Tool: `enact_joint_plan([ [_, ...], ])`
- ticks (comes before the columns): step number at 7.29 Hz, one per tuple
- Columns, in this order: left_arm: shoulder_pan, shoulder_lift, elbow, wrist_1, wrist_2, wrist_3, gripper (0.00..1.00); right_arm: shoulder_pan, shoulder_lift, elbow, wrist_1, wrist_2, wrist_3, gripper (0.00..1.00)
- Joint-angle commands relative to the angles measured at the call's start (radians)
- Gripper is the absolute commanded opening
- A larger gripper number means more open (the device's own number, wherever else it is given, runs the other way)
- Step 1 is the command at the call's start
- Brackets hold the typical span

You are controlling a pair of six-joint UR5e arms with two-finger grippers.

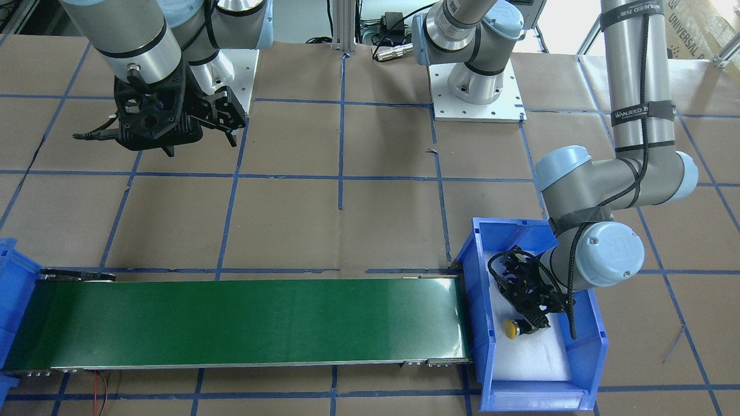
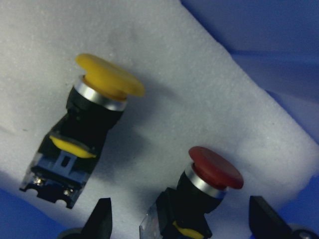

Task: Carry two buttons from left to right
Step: 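Grasp the red-capped button with the left gripper and lift it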

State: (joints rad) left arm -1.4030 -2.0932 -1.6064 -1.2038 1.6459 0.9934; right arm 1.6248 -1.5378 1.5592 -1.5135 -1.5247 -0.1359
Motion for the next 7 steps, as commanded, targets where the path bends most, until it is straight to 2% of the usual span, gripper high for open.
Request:
enact_joint_plan([
  [1,-0.001,0.025,0.014,0.004,-0.014,-0.135,0.16,0.001,-0.001,-0.002,0.000,0.001,0.001,1.00],
  [3,-0.001,0.097,0.075,0.003,-0.101,-0.431,0.17,0.000,-0.001,-0.001,-0.001,0.001,-0.001,1.00],
  [5,-0.031,0.142,0.120,-0.008,-0.106,-0.641,0.17,-0.002,0.001,0.001,-0.001,0.000,-0.002,1.00],
  [7,-0.120,0.136,0.178,-0.010,-0.106,-0.990,0.17,-0.002,0.001,-0.004,-0.002,0.001,-0.001,1.00],
])
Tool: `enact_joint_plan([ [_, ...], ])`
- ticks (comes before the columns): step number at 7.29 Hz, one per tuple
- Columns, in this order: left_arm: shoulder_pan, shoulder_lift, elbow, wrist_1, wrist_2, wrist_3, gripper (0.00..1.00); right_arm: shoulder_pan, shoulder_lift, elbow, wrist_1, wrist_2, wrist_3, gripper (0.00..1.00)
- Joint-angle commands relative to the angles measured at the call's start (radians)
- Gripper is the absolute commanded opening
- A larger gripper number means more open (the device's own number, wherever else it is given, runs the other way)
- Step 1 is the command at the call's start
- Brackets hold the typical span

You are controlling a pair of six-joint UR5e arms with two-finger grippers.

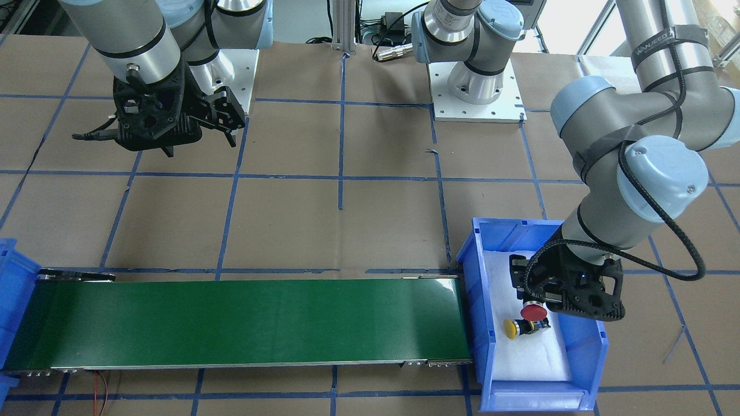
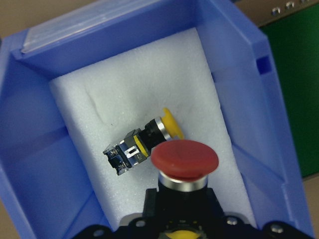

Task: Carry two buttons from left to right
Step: 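Carry the red button onto the green conveyor and release it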

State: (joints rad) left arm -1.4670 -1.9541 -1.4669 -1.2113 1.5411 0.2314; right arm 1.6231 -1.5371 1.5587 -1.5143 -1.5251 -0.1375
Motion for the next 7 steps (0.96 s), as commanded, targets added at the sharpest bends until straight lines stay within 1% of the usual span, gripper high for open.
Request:
enact_joint_plan([
  [1,-0.126,-0.043,0.078,-0.001,-0.004,-0.333,0.18,0.000,0.000,0.000,0.000,0.002,-0.001,1.00],
  [2,-0.195,-0.098,0.124,-0.002,-0.024,-0.404,0.19,0.000,0.000,0.001,0.000,0.002,-0.001,1.00],
  [3,-0.266,-0.177,0.151,-0.001,-0.018,-0.453,0.19,0.000,0.000,0.001,0.000,0.000,-0.004,1.00],
  [4,-0.297,-0.234,0.154,0.012,-0.024,-0.458,0.19,-0.002,0.000,0.001,0.000,-0.003,-0.002,1.00],
  [6,-0.311,-0.258,0.143,0.004,-0.019,-0.461,0.20,-0.005,-0.001,0.001,0.000,-0.003,-0.001,1.00],
  [7,-0.312,-0.262,0.137,0.004,-0.009,-0.462,0.54,-0.005,0.000,0.001,0.000,-0.003,0.001,1.00],
])
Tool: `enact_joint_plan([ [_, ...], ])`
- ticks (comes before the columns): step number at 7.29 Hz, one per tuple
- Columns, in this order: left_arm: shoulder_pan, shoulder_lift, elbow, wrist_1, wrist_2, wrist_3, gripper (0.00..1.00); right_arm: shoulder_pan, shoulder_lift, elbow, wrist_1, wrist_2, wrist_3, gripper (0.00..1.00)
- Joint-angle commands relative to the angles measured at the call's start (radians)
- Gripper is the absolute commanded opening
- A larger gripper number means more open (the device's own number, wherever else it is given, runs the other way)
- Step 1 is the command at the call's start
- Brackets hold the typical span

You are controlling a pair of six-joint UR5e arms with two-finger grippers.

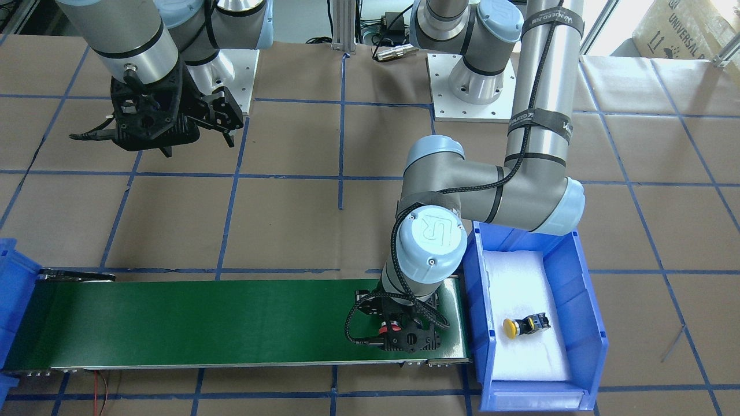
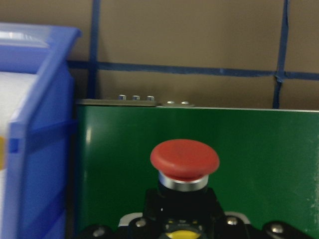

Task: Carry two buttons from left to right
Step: 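Carry the red button onto the green conveyor and release it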

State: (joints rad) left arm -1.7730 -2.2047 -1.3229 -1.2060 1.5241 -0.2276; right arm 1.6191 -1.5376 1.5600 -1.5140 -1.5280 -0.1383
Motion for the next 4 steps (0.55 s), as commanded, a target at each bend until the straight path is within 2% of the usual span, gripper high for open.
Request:
enact_joint_plan([
  [1,-0.006,-0.001,-0.007,-0.009,0.005,-0.003,1.00,-0.001,-0.001,0.000,-0.002,-0.001,0.003,1.00],
  [3,0.010,0.048,0.004,-0.055,0.008,0.010,1.00,-0.001,-0.001,-0.002,-0.002,-0.001,0.008,1.00],
  [4,0.073,0.119,-0.016,-0.094,0.002,0.105,1.00,-0.002,-0.002,0.002,0.005,0.000,0.008,1.00],
])
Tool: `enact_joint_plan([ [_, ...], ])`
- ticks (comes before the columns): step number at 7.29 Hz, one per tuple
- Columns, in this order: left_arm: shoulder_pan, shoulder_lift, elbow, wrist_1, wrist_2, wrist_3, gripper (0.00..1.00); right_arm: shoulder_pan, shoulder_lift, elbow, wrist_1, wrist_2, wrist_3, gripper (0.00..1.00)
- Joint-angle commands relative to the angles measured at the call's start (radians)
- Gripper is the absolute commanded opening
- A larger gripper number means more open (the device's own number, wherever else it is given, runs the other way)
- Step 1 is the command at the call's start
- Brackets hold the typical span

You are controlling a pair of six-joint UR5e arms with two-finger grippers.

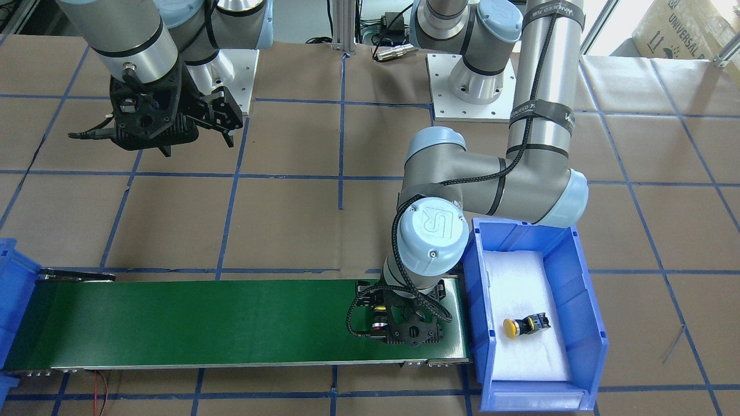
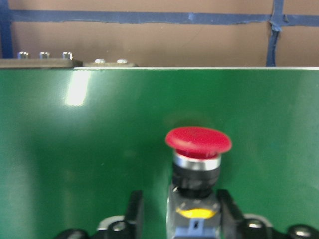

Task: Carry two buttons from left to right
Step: 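Carry the red button onto the green conveyor and release it, then return the left gripper to the bin and grasp the yellow-capped button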

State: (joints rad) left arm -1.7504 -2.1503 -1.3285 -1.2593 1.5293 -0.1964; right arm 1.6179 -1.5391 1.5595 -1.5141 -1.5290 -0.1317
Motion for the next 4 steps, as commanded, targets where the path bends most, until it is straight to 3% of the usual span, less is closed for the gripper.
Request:
enact_joint_plan([
  [1,0.125,0.116,-0.027,-0.063,-0.007,0.236,1.00,-0.001,-0.003,0.001,0.003,0.001,0.001,1.00],
  [4,0.270,0.155,-0.035,-0.061,-0.009,0.634,1.00,-0.007,-0.013,0.002,0.002,0.001,0.000,1.00],
])
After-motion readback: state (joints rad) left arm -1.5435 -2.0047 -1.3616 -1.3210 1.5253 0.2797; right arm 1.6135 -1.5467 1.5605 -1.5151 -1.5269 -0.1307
